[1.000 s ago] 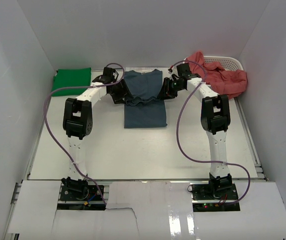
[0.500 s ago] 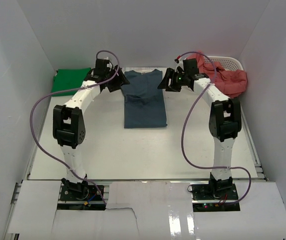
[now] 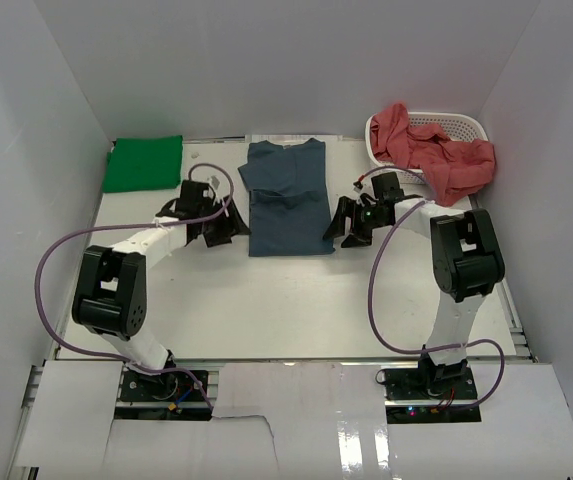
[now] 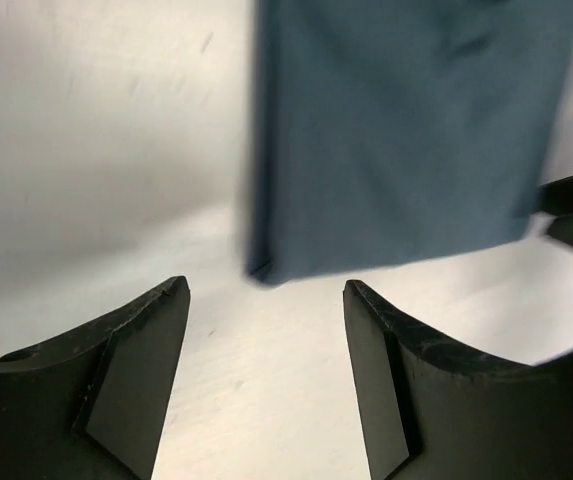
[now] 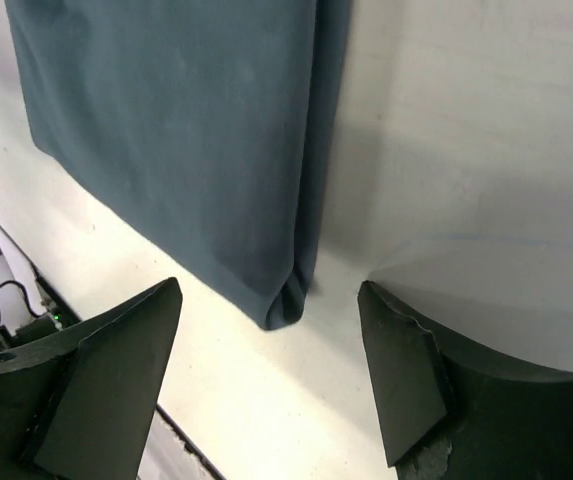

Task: Fold and stack the t-shirts
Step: Fold the folded rectangular tshirt in 1/3 of the way

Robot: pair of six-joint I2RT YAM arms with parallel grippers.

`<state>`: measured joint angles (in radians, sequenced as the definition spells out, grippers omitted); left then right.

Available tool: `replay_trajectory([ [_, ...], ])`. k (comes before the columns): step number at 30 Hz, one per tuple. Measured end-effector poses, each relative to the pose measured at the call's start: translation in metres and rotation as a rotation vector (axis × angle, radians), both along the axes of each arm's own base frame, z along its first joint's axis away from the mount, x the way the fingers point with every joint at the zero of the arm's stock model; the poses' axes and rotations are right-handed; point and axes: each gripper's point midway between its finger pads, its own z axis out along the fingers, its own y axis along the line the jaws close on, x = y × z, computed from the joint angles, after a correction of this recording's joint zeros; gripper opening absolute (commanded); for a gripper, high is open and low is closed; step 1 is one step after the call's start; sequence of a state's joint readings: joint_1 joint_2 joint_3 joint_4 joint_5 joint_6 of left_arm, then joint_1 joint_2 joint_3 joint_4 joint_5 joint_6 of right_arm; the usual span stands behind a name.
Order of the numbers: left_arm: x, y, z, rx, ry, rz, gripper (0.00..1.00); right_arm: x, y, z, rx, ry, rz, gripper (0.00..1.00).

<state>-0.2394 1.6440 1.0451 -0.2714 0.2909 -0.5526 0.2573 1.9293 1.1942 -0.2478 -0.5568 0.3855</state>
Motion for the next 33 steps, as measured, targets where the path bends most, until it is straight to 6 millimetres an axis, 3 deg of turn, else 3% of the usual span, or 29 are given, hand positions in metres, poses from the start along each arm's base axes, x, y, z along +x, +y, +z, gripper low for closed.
replay_trajectory([
  [3,-0.036,0.006,-0.039,0.015,0.111,-0.004,0.73,-0.010,-0.001,0.004,0.015,-0.009,0.008,0.79],
  [6,-0.052,0.007,-0.052,0.010,0.150,-0.005,0.74,-0.013,-0.001,0.004,0.021,-0.020,0.010,0.79],
  [14,-0.040,-0.001,-0.041,-0.039,0.082,-0.002,0.73,-0.013,0.003,0.002,0.050,-0.023,0.013,0.78],
  [25,-0.029,-0.011,-0.043,-0.065,0.077,0.003,0.74,-0.011,0.013,-0.004,0.098,-0.005,0.016,0.61],
  [29,-0.027,-0.014,-0.045,-0.071,0.081,0.000,0.73,-0.009,0.017,-0.009,0.101,0.003,0.020,0.40],
  [30,-0.027,-0.015,-0.046,-0.073,0.083,-0.002,0.73,-0.010,0.017,-0.011,0.101,0.011,0.020,0.27],
  [33,-0.026,-0.017,-0.049,-0.081,0.088,-0.007,0.72,-0.011,0.018,-0.018,0.092,0.028,0.019,0.13],
])
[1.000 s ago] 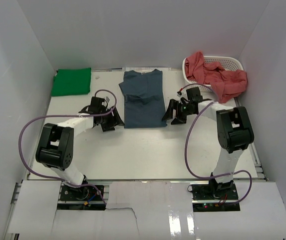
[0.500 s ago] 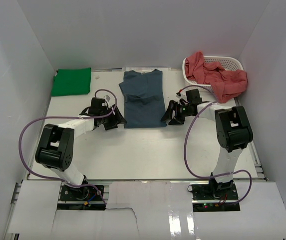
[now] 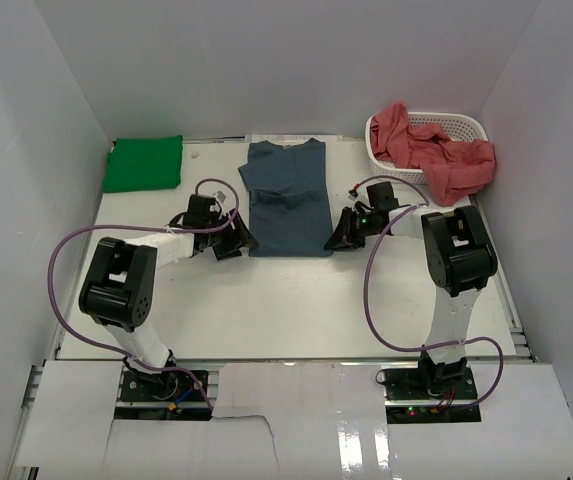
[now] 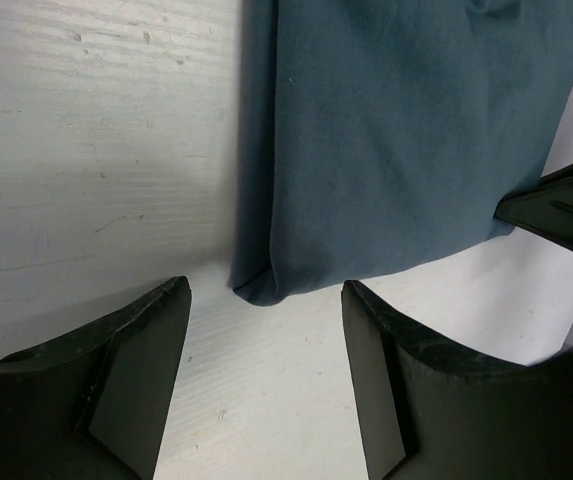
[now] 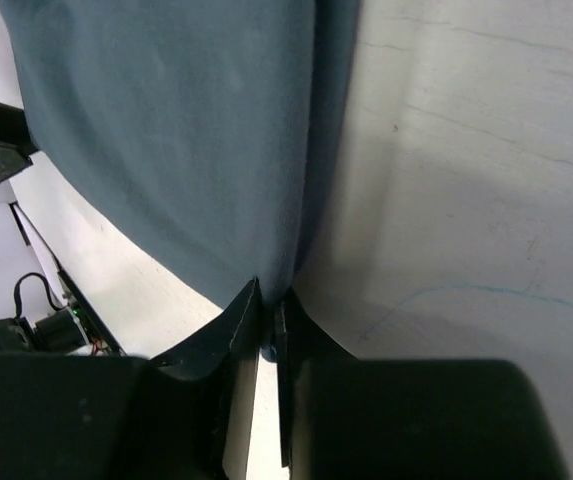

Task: Fold and stack the t-shirts
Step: Fold the folded rectangular tshirt in 1/3 of the way

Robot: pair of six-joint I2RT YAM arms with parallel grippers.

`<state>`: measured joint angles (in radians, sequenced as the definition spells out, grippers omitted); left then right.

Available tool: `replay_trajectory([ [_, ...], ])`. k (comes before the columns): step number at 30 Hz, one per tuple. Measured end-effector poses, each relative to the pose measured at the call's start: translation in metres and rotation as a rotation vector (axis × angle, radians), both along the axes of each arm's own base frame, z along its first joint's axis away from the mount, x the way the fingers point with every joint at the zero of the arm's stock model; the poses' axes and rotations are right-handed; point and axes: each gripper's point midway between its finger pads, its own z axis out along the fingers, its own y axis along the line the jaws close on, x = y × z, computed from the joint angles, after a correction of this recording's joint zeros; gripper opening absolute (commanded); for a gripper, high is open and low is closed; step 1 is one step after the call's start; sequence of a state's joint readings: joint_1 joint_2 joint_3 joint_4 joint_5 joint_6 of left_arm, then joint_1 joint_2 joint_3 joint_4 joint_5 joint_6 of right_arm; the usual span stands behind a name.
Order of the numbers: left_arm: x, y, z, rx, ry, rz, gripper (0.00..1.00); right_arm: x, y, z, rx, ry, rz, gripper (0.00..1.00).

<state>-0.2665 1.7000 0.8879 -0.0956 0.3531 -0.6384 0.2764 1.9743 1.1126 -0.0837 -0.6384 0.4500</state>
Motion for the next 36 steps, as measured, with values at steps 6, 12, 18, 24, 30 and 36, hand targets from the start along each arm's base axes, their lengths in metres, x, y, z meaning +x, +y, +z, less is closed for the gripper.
replay_trajectory([
  [6,0.004,-0.009,-0.002,-0.025,0.000,-0.017,0.68,-0.001,0.001,-0.002,0.003,0.011,-0.002,0.12],
  [12,0.004,-0.015,-0.006,-0.036,0.008,-0.028,0.40,0.000,0.001,-0.001,0.003,0.011,-0.002,0.12],
  [18,0.001,-0.021,-0.016,-0.057,0.032,-0.051,0.00,-0.001,0.001,-0.001,0.000,0.015,0.002,0.12],
  [24,-0.003,-0.026,-0.016,-0.064,0.036,-0.074,0.00,-0.003,0.000,-0.002,-0.012,0.014,0.013,0.12],
  [30,-0.024,-0.027,-0.017,-0.050,0.076,-0.101,0.00,-0.037,-0.005,-0.003,-0.045,0.024,0.043,0.12],
  [36,-0.065,-0.025,-0.016,-0.020,0.139,-0.138,0.00,-0.081,-0.011,-0.003,-0.083,0.054,0.083,0.13],
])
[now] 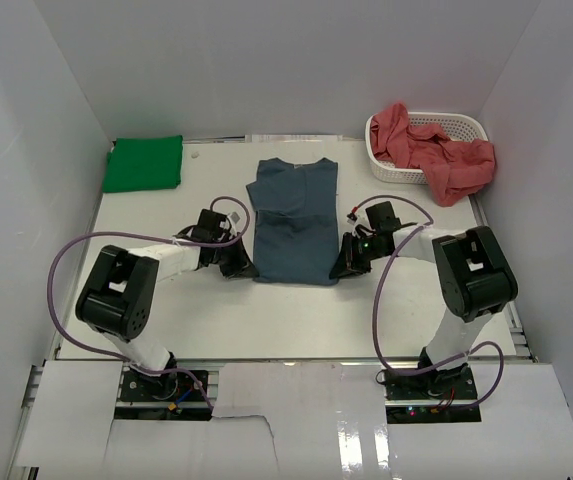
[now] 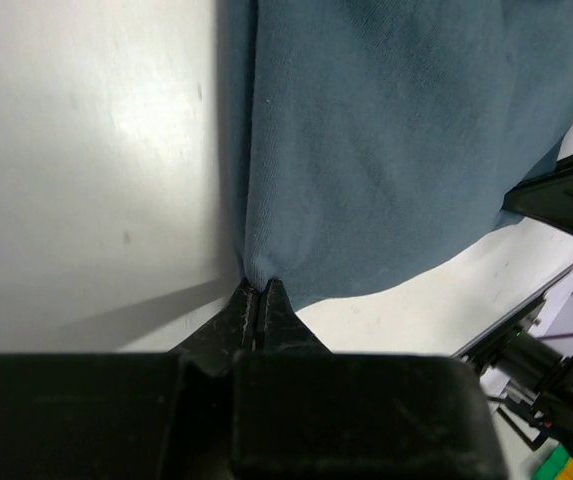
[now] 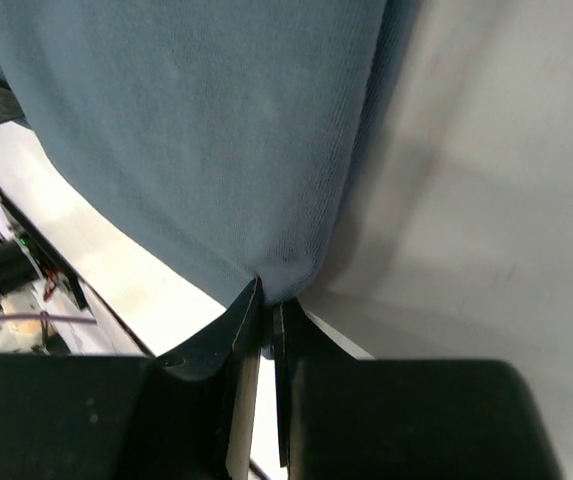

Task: Fold and stack the t-shirts
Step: Fold the folded rectangular tshirt in 1/3 of the way

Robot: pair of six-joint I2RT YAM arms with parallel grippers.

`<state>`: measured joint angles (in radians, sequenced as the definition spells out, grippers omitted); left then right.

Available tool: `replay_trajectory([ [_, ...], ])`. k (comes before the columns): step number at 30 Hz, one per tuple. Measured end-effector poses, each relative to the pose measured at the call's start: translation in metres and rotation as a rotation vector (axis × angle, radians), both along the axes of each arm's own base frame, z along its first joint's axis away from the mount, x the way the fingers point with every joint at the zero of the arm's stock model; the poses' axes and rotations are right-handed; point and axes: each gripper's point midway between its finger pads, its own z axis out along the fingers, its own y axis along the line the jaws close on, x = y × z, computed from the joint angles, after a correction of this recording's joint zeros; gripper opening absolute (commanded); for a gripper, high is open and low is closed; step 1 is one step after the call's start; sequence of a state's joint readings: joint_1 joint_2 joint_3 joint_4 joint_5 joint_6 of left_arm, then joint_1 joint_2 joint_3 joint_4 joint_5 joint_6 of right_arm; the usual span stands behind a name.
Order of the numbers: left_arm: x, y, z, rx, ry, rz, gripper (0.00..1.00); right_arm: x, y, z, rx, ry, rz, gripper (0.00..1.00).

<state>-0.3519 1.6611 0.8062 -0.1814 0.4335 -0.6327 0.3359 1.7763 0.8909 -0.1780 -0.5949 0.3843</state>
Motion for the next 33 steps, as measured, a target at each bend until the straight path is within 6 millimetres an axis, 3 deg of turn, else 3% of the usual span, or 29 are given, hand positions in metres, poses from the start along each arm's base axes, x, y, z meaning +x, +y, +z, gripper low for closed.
replay_trajectory([
  [10,-0.095,-0.009,0.009,0.022,0.049,-0.101,0.00,-0.079,-0.009,0.005,-0.080,0.024,0.072,0.13],
  [13,-0.115,-0.007,0.015,0.016,0.061,-0.102,0.00,-0.100,-0.011,0.009,-0.092,0.018,0.093,0.16],
  [22,-0.126,0.000,0.018,0.036,0.077,-0.071,0.00,-0.125,-0.012,0.007,-0.102,0.046,0.109,0.18],
  [24,-0.126,0.000,0.016,0.044,0.088,-0.067,0.00,-0.126,-0.011,0.007,-0.105,0.050,0.110,0.37],
  [25,-0.127,0.001,0.015,0.046,0.092,-0.067,0.04,-0.126,-0.011,0.006,-0.108,0.055,0.108,0.47],
  [26,-0.127,0.001,0.014,0.049,0.097,-0.066,0.20,-0.127,-0.011,0.005,-0.113,0.059,0.111,0.57],
  [27,-0.128,0.001,0.012,0.054,0.103,-0.068,0.34,-0.129,-0.010,0.006,-0.105,0.070,0.116,0.58],
  [29,-0.129,0.002,0.007,0.065,0.123,-0.066,0.49,-0.126,-0.008,0.009,-0.104,0.059,0.116,0.60],
  [33,-0.132,0.009,0.002,0.103,0.147,-0.042,0.51,-0.120,-0.011,0.009,-0.144,0.041,0.107,0.60],
])
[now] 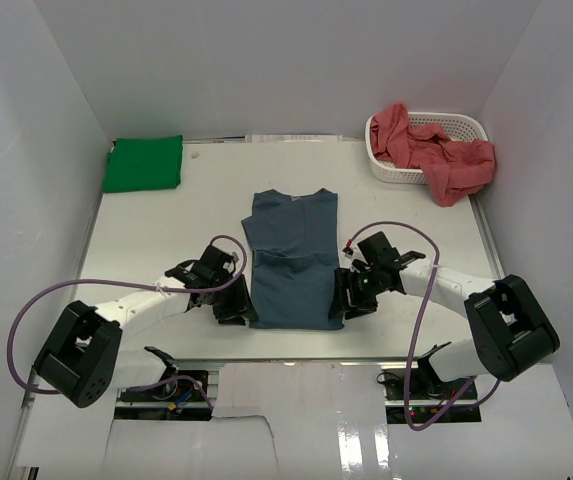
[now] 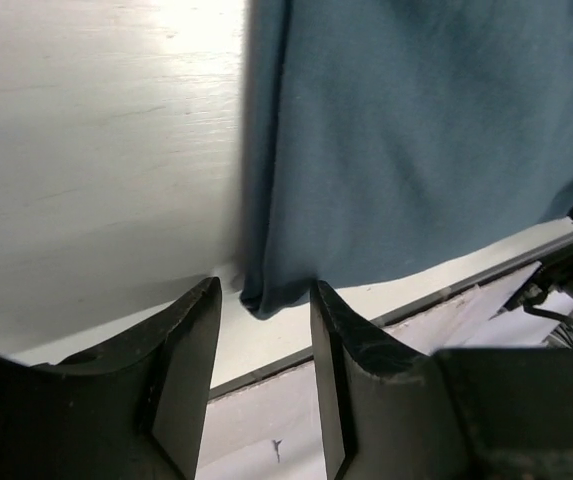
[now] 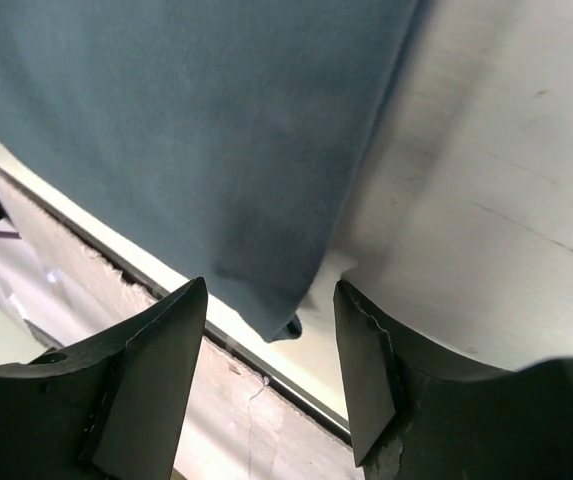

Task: Fold and stack the t-shirts
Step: Fold the folded rectangular tshirt in 1/3 of the way

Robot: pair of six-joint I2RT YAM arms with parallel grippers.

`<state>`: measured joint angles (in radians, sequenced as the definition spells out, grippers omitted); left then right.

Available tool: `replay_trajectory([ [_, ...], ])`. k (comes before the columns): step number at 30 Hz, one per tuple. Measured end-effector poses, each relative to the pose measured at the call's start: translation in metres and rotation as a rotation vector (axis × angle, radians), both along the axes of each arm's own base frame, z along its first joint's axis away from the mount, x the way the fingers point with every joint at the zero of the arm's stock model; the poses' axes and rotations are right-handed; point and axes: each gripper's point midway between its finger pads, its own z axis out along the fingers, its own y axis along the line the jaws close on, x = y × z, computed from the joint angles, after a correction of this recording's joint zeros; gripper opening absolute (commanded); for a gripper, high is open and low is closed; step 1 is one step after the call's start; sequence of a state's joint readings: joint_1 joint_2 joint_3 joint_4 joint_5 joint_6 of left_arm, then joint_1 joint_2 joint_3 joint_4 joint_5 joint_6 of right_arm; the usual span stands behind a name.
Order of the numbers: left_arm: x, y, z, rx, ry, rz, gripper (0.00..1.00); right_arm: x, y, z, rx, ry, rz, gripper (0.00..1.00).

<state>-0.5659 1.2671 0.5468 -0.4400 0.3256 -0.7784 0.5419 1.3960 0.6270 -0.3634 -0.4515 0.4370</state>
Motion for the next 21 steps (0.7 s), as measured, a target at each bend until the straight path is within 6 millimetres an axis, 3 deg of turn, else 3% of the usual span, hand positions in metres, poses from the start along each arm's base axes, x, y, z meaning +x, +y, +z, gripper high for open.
replay_trajectory([
  [6,0.010,0.017,0.013,0.117,-0.017,0.070,0.51,0.010,-0.009,0.003,-0.080,-0.035,-0.011,0.60],
  [8,0.023,0.014,0.031,0.110,-0.061,0.086,0.50,0.013,-0.010,0.007,-0.088,-0.047,-0.013,0.60],
  [10,0.033,0.008,0.050,0.079,-0.109,0.096,0.40,0.015,-0.009,0.013,-0.079,-0.062,-0.013,0.58],
  [12,0.039,0.001,0.063,0.032,-0.151,0.094,0.33,0.017,-0.004,0.022,-0.046,-0.075,-0.009,0.52],
  [13,0.039,-0.002,0.066,0.011,-0.160,0.091,0.30,0.018,0.000,0.026,-0.020,-0.081,-0.005,0.40],
  [16,0.037,-0.015,0.068,-0.061,-0.170,0.071,0.03,0.021,0.017,0.039,0.079,-0.093,0.013,0.08],
  [21,0.014,-0.039,0.041,-0.151,-0.106,-0.001,0.00,0.023,0.047,0.049,0.213,-0.075,0.050,0.08],
])
